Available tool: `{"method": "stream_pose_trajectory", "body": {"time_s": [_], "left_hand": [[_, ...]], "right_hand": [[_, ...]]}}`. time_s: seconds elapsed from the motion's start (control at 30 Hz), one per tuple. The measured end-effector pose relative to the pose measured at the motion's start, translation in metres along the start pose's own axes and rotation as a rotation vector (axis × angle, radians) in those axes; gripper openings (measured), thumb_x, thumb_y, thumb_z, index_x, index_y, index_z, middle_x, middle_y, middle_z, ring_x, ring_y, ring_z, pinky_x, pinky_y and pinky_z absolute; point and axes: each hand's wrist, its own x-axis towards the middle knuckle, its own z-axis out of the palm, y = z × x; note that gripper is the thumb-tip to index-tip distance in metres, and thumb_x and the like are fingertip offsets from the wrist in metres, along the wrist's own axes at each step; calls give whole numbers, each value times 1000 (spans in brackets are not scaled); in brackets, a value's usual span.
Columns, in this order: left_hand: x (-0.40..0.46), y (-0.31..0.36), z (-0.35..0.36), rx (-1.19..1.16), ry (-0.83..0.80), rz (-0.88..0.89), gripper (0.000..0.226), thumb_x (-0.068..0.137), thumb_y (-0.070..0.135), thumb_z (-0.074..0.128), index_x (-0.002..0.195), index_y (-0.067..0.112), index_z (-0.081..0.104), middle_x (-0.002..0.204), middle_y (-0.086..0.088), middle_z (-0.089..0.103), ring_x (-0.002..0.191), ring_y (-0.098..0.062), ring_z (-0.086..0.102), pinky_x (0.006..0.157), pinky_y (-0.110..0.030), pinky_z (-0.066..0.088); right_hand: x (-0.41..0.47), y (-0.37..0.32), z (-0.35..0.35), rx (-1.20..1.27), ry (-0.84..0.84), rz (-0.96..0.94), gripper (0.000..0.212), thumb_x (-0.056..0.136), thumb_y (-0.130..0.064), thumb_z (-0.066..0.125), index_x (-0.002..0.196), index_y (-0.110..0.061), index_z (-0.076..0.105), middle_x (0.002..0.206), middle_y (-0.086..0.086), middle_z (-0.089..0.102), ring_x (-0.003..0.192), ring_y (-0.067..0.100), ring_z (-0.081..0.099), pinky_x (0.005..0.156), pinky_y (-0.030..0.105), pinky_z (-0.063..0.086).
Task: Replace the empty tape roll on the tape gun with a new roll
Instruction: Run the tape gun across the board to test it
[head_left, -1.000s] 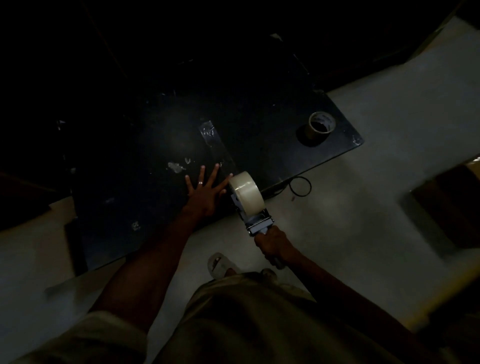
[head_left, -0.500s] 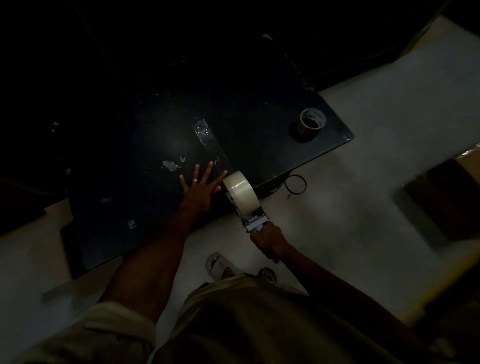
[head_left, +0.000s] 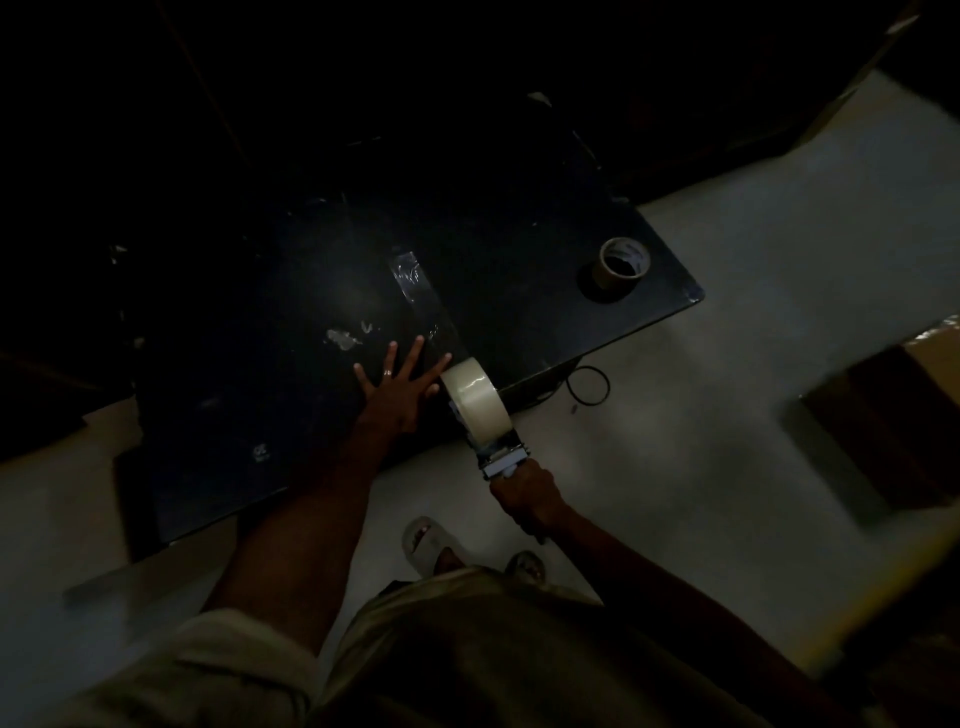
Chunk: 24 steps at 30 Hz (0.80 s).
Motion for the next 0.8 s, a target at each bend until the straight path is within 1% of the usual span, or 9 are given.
{"method": "stream_pose_trajectory", "body": {"time_s": [0.13, 0.23, 0.27, 0.33, 0.43, 0.57, 0.63, 0.73, 0.8], "left_hand": [[1, 2, -2, 8, -20, -2, 68, 96, 46, 39, 134, 65, -14, 153, 14, -31, 142, -32, -26, 100, -79, -7], [-2, 5, -8, 21, -31, -3, 70, 95, 45, 42, 136, 64, -12, 155, 13, -28, 144, -33, -23, 100, -80, -5], [-2, 6, -9, 13, -28, -6, 68, 96, 44, 41, 136, 64, -10, 155, 13, -27, 144, -33, -21, 100, -80, -3], [-3, 9, -10, -5, -15, -24, 57, 98, 46, 31, 138, 63, -5, 157, 13, -22, 145, -34, -17, 100, -80, 0], [-4, 12, -11, 11, -18, -43, 52, 99, 46, 27, 140, 60, -1, 158, 12, -18, 146, -34, -14, 99, -81, 5], [-3, 14, -12, 2, -31, -49, 53, 99, 44, 29, 140, 60, 0, 158, 12, -19, 146, -35, -15, 99, -81, 5], [-3, 14, -9, 3, -26, -53, 53, 99, 43, 29, 140, 60, 0, 158, 13, -20, 145, -34, -16, 99, -81, 4], [-3, 14, -9, 3, -20, -53, 53, 99, 43, 29, 140, 59, 0, 158, 12, -20, 145, -35, -16, 99, -81, 4], [-4, 15, -9, 5, -20, -54, 52, 100, 43, 27, 140, 59, -1, 158, 12, -21, 145, -36, -16, 100, -81, 4]], "right_hand": [[4, 10, 2, 31, 51, -5, 20, 78, -35, 58, 71, -17, 53, 89, 10, 60, 87, 23, 57, 84, 33, 49], [16, 28, 7, -17, 53, -29, 53, 65, -47, 48, 96, -6, 62, 104, 13, 65, 96, 26, 62, 91, 34, 50], [7, 23, 1, -34, 58, -42, 61, 66, -48, 49, 103, -1, 63, 108, 15, 66, 101, 30, 63, 90, 33, 50], [-4, 26, -4, -59, 47, -56, 49, 81, -38, 59, 111, 1, 62, 115, 16, 64, 108, 32, 61, 90, 32, 49], [-8, 56, -2, -48, -1, -50, 38, 98, -32, 49, 121, -3, 59, 123, 16, 61, 110, 30, 60, 85, 28, 44], [-16, 100, 1, 119, -13, 63, 41, 91, -50, 48, 99, -14, 65, 101, 16, 68, 90, 31, 66, 76, 38, 52], [-19, 108, -2, 188, -20, 100, 38, 88, -56, 48, 83, -21, 62, 87, 11, 67, 73, 24, 63, 66, 34, 50], [-17, 111, -7, 301, 8, 12, 62, 68, -80, 45, 67, -19, 59, 63, 0, 60, 49, 7, 55, 51, 22, 43], [-22, 98, -14, 343, -9, 5, 59, 81, -67, 50, 66, -10, 58, 57, 1, 56, 37, 2, 49, 42, 16, 37]]}}
